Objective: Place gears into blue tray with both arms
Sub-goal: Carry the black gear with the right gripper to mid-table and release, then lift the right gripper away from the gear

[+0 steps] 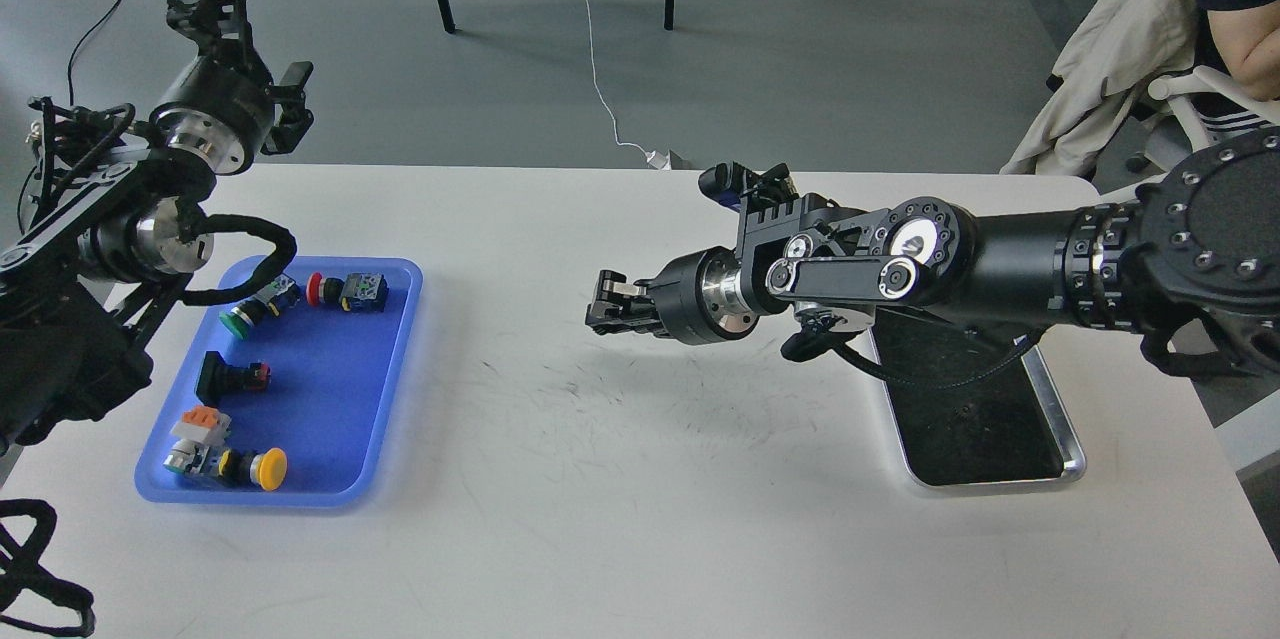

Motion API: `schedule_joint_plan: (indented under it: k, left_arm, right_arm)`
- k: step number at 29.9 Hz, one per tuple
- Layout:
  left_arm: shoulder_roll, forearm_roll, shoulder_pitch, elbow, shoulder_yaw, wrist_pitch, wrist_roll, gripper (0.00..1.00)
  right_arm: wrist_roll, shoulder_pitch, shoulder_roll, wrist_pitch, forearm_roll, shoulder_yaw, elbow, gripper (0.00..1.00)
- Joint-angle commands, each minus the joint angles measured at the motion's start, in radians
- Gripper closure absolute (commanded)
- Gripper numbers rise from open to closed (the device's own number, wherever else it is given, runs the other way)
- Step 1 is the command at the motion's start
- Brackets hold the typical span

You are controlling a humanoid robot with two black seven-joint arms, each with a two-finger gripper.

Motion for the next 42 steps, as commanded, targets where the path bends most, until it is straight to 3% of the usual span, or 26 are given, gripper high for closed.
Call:
schedule_joint_plan:
  k: [1, 9, 13, 18, 20, 24, 28, 42]
  left_arm:
    - [0.001, 0.000, 0.001, 0.000, 0.000, 0.000, 0.000, 0.02]
    - [0.012, -0.002, 0.006, 0.000, 0.000, 0.000, 0.000, 0.02]
    - [0.016, -0.002, 0.006, 0.000, 0.000, 0.000, 0.000, 0.02]
    - [0.018, -0.003, 0.007, 0.000, 0.000, 0.000, -0.001, 0.02]
    - [0.018, -0.002, 0.007, 0.000, 0.000, 0.000, -0.001, 0.02]
    - [0.018, -0.003, 0.007, 0.000, 0.000, 0.000, 0.000, 0.02]
    - [0.018, -0.002, 0.007, 0.001, 0.000, 0.000, 0.000, 0.02]
    - [0.016, 0.012, 0.006, 0.000, 0.015, 0.006, 0.015, 0.02]
  right_arm:
    - [-0.011, -0.017, 0.000, 0.000, 0.031, 0.005, 0.046, 0.98]
    - [-0.055, -0.051, 0.000, 0.000, 0.018, 0.004, 0.054, 0.96]
    - [-0.087, -0.069, 0.000, 0.000, 0.011, 0.004, 0.049, 0.88]
    - [-0.094, -0.080, 0.000, 0.000, 0.011, 0.004, 0.049, 0.78]
    - [-0.094, -0.080, 0.000, 0.000, 0.012, 0.004, 0.046, 0.71]
    - [-0.092, -0.080, 0.000, -0.003, 0.024, 0.003, 0.028, 0.30]
    - [-0.091, -0.075, 0.000, -0.001, 0.026, 0.013, -0.009, 0.07]
    - [-0.086, 0.003, 0.000, 0.016, 0.029, 0.250, -0.046, 0.05]
